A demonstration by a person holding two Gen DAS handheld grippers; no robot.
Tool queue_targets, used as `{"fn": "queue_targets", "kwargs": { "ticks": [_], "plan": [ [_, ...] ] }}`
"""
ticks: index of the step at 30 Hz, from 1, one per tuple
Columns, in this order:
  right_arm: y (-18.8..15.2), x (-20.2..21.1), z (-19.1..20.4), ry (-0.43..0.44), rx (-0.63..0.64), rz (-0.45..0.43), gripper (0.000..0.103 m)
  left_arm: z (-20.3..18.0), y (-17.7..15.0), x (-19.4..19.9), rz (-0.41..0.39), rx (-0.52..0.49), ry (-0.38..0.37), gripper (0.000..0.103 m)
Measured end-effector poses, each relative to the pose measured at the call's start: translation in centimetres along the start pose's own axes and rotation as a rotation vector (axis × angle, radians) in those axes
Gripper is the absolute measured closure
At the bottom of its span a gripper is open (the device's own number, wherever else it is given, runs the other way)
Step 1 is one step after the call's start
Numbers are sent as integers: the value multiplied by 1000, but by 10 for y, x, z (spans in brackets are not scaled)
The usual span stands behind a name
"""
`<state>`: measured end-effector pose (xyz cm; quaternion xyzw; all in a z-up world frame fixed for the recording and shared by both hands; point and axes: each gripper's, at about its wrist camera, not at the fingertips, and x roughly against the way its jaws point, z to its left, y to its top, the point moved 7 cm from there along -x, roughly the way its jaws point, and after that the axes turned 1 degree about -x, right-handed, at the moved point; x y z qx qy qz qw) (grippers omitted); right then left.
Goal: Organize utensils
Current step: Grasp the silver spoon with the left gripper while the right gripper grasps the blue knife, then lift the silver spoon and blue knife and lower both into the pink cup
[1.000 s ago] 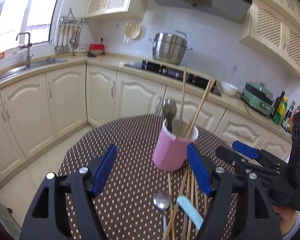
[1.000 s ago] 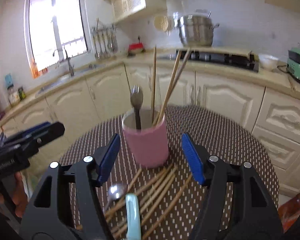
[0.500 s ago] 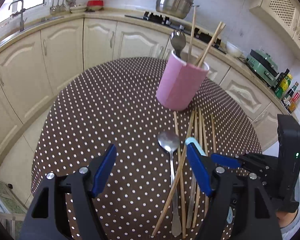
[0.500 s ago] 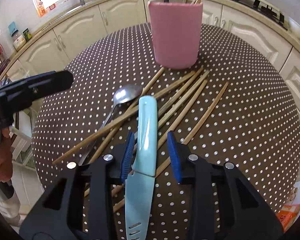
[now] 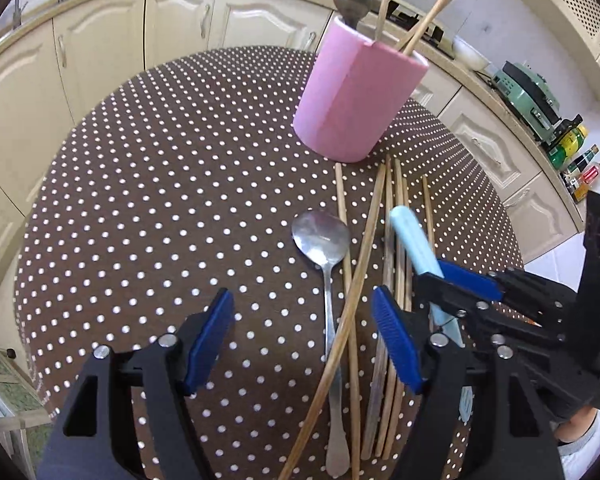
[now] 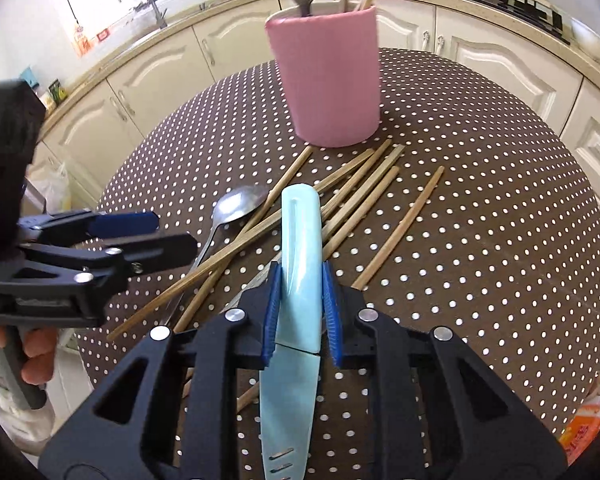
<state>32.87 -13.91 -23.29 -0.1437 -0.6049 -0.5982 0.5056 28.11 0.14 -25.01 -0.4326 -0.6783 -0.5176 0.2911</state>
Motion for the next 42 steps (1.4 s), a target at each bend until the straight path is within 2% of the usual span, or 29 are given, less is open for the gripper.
{"fn": "queue_targets", "kwargs": {
  "ticks": [1, 5, 10, 14, 16, 17, 19, 23, 26, 36, 42],
  "plan": [
    [0, 1, -2, 7, -7, -4, 82, -1, 1, -4, 16, 2, -4, 49],
    [4, 8, -9, 34, -35, -19, 82, -6, 12, -16, 17, -1, 21, 57],
    [6, 12, -11, 51, -49, -34, 82, -12, 22, -26, 24, -8, 43, 71],
    [16, 12, -12, 62, -60, -47, 82, -16, 21, -27, 33, -30, 40, 78],
    [19, 12, -11, 65, -64, -53, 82, -19, 22, -31, 53, -39, 22, 93],
    [21, 13, -11, 64, -66, -58, 82, -21, 21, -33, 57, -56, 49, 95],
    [22, 14, -13, 67, -72, -66, 82, -28, 24, -38, 47, -81, 75, 98],
    [28, 19, -14, 72, -84, -92, 82, -29, 28, -38, 21, -58, 46, 99],
    [33, 27, -16, 79, -90, -132, 82, -18, 24, -20, -46, -55, 26, 100],
    [59, 61, -18, 139, -113, -268, 82, -28, 55, 48, -347, -102, -23, 100],
    [68, 68, -19, 170, -116, -325, 83, -45, 73, 73, -461, -158, -33, 101]
  ]
}}
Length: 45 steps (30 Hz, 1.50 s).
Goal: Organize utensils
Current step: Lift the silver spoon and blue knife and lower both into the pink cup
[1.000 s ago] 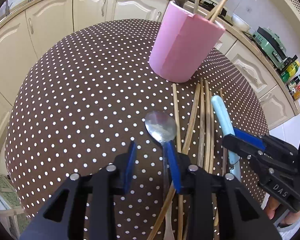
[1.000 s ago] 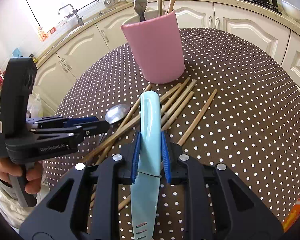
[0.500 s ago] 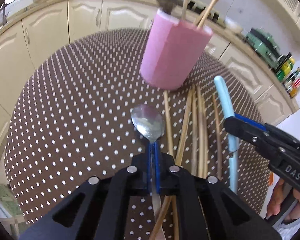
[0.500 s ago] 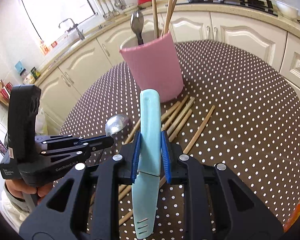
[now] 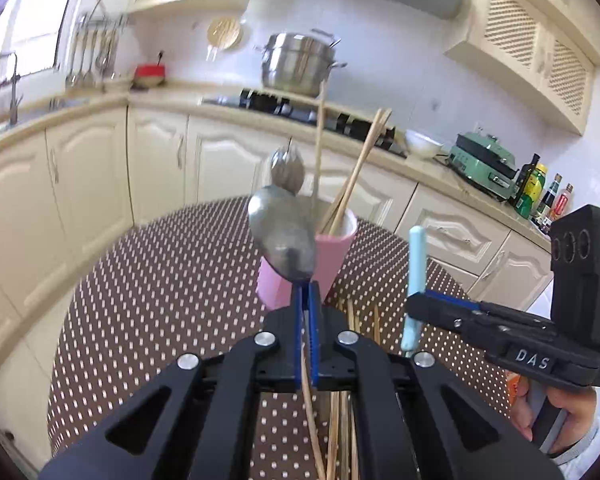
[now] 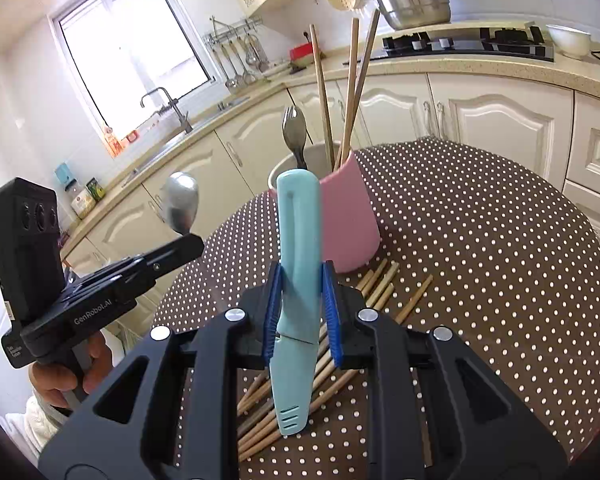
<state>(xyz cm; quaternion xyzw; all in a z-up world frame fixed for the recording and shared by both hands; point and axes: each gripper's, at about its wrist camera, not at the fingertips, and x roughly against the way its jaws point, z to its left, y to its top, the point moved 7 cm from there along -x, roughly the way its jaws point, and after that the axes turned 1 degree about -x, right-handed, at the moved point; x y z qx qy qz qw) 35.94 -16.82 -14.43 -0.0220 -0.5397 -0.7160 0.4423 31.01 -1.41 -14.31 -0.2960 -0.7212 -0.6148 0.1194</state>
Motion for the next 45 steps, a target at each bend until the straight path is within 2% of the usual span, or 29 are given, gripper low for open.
{"fn": "queue_targets", "kwargs": {
  "ticks": [7, 11, 19, 26, 32, 37, 39, 45],
  "plan": [
    [10, 2, 0, 29, -2, -41, 83, -19, 17, -8, -34, -51, -37, 102],
    [16, 5, -1, 29, -8, -77, 83, -18, 20, -14, -26, -39, -49, 102],
    [50, 21, 6, 29, 11, -178, 83, -23, 36, 2, -78, -53, -63, 102],
    [95, 33, 23, -13, 59, -321, 83, -28, 77, 22, -173, -87, -52, 102],
    [131, 37, 34, -90, 113, -458, 82, -25, 106, 22, -215, -117, 12, 102],
    [146, 26, 40, -128, 156, -518, 82, -17, 118, 11, -204, -135, 51, 102],
    [148, 20, 38, -133, 162, -511, 82, -12, 120, 7, -200, -136, 71, 102],
    [132, -6, 25, -146, 150, -467, 82, -6, 110, -19, -122, -142, 66, 101]
  ]
}}
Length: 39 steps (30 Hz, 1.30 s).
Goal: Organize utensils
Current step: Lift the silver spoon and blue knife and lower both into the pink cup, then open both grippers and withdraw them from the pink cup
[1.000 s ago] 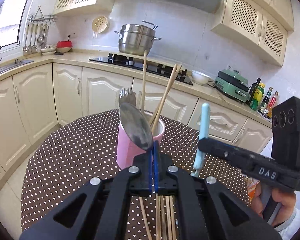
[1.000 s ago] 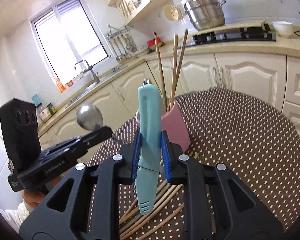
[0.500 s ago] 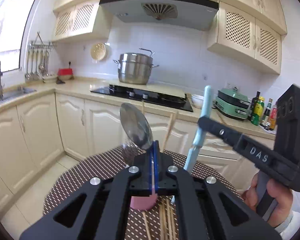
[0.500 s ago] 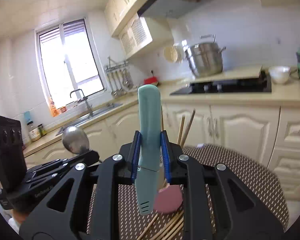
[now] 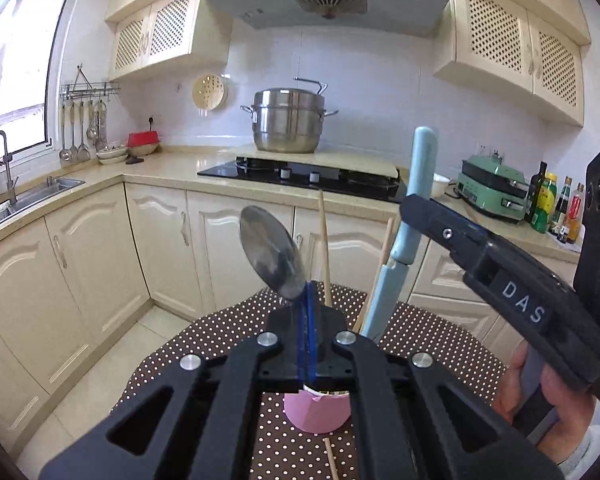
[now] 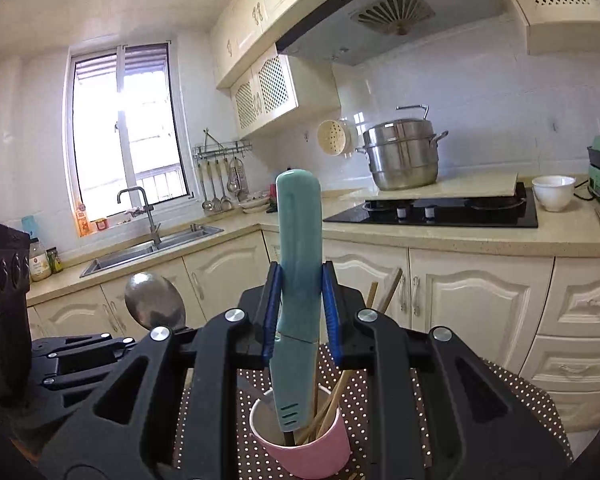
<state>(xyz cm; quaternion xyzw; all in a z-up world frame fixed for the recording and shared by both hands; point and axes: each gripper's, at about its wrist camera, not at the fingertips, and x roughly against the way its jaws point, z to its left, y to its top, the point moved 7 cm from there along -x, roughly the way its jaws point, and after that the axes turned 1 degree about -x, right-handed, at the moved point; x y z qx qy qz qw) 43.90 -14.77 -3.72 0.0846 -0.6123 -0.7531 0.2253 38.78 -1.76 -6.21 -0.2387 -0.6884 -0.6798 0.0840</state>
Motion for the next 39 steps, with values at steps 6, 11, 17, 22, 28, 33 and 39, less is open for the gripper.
{"fn": "queue_targets", "kwargs": {
  "ticks": [6, 11, 17, 22, 28, 33, 39],
  "plan": [
    [-16, -6, -4, -16, -1, 33, 82, 3, -6, -10, 30, 6, -10, 87],
    [-19, -4, -5, -21, -6, 43, 82, 6, -7, -8, 24, 30, -14, 67],
    [-20, -3, -4, -33, -5, 49, 82, 6, -6, 1, -16, 36, 7, 38],
    [-24, -2, -2, -39, -7, 59, 82, 8, -8, 5, -10, 39, 23, 35],
    [-28, -1, 0, -38, -11, 71, 82, 15, -11, 10, -3, 60, 48, 33],
    [-29, 3, 2, -37, -19, 76, 82, 19, -10, 19, -24, 60, 73, 29],
    [-34, 7, 8, -34, -15, 109, 81, 20, -9, 31, -40, 59, 96, 28]
  ]
}}
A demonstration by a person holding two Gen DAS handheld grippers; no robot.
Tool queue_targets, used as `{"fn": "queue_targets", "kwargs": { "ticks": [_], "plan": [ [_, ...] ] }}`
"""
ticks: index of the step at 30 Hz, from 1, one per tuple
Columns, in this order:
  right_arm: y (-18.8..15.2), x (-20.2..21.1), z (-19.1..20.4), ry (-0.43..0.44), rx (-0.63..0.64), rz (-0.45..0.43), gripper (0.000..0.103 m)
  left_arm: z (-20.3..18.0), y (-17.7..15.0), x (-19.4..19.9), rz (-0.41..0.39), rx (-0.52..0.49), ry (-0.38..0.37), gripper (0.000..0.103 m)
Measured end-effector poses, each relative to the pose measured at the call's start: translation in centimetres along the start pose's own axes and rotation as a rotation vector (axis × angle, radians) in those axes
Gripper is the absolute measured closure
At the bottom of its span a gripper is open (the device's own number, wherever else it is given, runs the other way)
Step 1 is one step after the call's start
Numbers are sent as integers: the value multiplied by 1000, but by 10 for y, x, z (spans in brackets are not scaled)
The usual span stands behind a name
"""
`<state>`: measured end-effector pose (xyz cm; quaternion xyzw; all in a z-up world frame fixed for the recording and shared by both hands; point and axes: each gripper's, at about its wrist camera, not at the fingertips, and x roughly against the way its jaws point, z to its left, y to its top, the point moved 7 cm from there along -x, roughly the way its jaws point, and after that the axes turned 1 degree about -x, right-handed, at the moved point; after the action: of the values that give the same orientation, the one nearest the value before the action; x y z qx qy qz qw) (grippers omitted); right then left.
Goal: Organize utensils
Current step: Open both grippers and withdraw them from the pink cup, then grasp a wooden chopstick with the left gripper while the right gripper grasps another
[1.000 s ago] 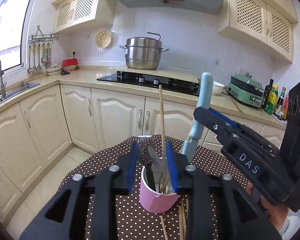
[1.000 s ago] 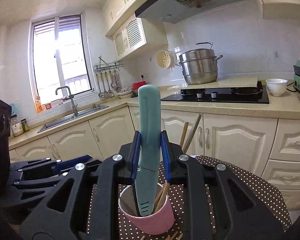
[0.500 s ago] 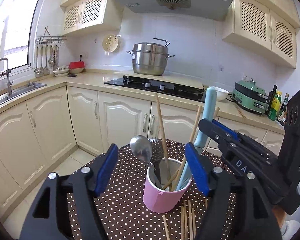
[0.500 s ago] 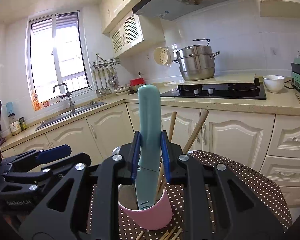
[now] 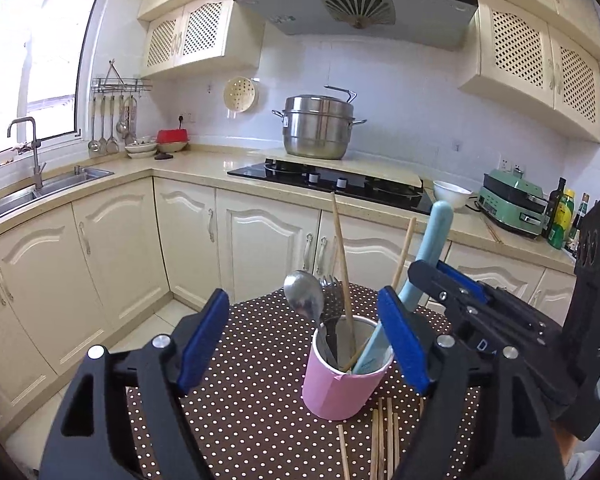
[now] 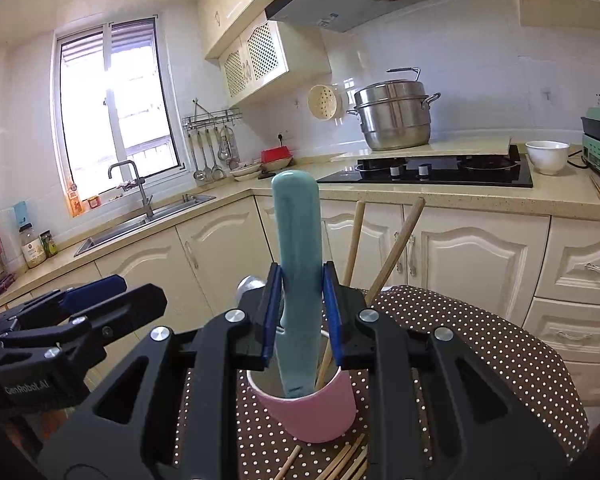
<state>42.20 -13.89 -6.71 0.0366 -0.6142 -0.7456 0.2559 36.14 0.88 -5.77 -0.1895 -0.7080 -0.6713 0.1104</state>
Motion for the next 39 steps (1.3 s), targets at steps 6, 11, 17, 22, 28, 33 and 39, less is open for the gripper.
{"fn": "queue_targets", "kwargs": {
  "ticks": [6, 11, 17, 22, 28, 33, 39],
  "plan": [
    [2, 21, 10, 11, 7, -33, 59, 2, 0, 13, -15, -13, 28, 26],
    [6, 38, 14, 15, 11, -42, 59, 0, 1, 27, -27, -11, 26, 26],
    [4, 59, 13, 6, 14, -45, 59, -2, -1, 43, -26, -14, 23, 25],
    [-8, 73, 3, -19, 10, -19, 59, -6, -16, 45, 37, -4, -7, 25],
    [-36, 80, -20, -64, -18, 57, 59, -16, -62, 22, 257, -29, -44, 25],
    [-75, 76, -46, -89, -79, 168, 59, -20, -120, -11, 503, -10, -84, 25],
    [-114, 69, -65, -96, -147, 278, 58, -18, -164, -37, 645, 1, -76, 25]
  ]
}}
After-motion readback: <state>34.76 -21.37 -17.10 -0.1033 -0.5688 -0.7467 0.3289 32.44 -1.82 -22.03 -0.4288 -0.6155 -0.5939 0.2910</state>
